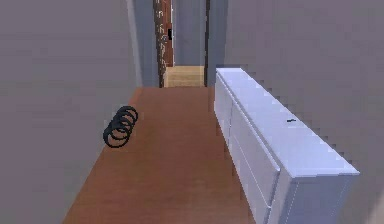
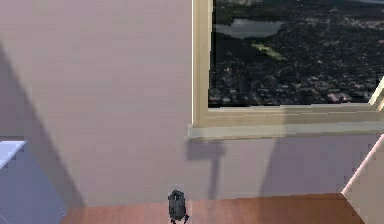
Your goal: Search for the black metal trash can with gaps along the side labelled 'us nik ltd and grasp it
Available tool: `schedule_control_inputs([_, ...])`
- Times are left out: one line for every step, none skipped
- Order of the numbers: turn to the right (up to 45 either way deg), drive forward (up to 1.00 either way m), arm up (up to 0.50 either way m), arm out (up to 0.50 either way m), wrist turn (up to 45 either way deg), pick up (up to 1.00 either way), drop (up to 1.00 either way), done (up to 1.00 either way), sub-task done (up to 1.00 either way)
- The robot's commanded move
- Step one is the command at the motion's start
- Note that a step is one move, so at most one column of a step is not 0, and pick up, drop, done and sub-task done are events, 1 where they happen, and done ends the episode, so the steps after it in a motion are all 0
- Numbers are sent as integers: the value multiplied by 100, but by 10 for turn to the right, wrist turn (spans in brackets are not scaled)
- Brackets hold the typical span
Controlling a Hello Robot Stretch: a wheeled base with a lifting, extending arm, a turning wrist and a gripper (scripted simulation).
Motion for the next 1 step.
schedule_control_inputs([0, 0, 0, 0, 0, 100, 0, 0, 0])
